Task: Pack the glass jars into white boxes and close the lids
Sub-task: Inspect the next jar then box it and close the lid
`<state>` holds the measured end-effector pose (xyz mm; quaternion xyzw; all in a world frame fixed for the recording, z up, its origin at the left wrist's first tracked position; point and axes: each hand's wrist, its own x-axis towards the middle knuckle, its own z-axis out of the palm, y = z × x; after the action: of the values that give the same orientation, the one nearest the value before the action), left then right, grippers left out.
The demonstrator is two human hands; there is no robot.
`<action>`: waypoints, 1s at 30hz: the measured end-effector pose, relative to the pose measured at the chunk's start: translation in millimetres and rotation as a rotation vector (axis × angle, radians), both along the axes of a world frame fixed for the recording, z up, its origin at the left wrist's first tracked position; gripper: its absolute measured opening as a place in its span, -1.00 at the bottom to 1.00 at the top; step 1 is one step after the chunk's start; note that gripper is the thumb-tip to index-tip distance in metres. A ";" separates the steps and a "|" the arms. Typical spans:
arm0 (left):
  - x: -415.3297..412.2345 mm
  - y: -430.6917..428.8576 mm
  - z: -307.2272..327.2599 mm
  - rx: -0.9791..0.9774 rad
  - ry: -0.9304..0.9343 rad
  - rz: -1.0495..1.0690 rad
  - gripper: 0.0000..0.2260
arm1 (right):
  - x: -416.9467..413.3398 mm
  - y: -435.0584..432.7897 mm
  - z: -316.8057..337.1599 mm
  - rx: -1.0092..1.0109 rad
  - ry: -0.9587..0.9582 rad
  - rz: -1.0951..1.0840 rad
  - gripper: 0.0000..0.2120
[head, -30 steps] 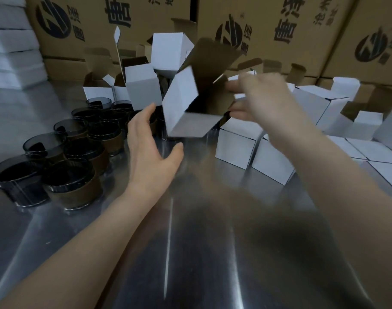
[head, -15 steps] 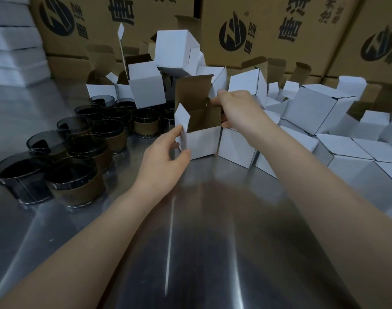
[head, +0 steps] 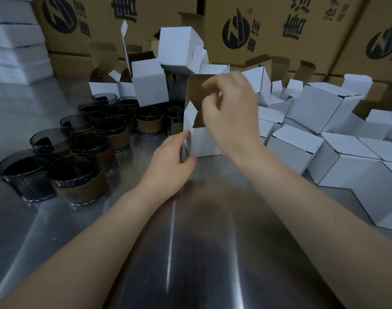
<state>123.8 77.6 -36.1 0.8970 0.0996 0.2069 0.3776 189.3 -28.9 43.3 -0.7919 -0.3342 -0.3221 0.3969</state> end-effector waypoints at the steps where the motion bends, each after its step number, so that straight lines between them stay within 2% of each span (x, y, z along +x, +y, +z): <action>1: 0.4 0.1 -0.2 0.004 -0.008 0.020 -0.54 | -7.0 4.5 -0.8 0.006 -0.006 0.080 -0.74; 4: -3.3 -0.6 2.2 0.016 -0.008 0.088 -0.69 | -23.7 23.0 -9.5 -0.076 0.103 0.244 -0.74; 7: -5.0 -1.9 0.0 -0.012 0.038 0.204 -0.75 | -23.8 43.4 -16.3 -0.251 0.364 0.265 -0.65; 10: -7.0 0.8 -0.6 0.203 0.076 0.243 -0.81 | -11.3 59.8 -17.2 -0.364 0.663 0.233 -0.59; 13: -8.2 6.9 2.7 0.282 0.100 0.282 -0.76 | -0.6 71.7 -19.0 -0.386 0.814 0.170 -0.51; 17: -9.6 7.7 5.1 0.284 0.169 0.338 -0.75 | 5.5 80.2 -22.7 -0.390 0.826 0.084 -0.60; 24: -8.7 13.0 5.2 0.168 0.092 0.367 -0.81 | 6.6 76.3 -32.1 -0.311 0.674 0.082 -0.76; 30: -6.8 14.3 4.0 0.078 0.057 0.398 -0.57 | 2.9 62.7 -40.3 -0.279 0.550 0.091 -0.82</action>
<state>117.1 91.9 -32.1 0.8792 0.2773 0.2557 0.2912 192.2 33.8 3.0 -0.8803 -0.2906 -0.0288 0.3740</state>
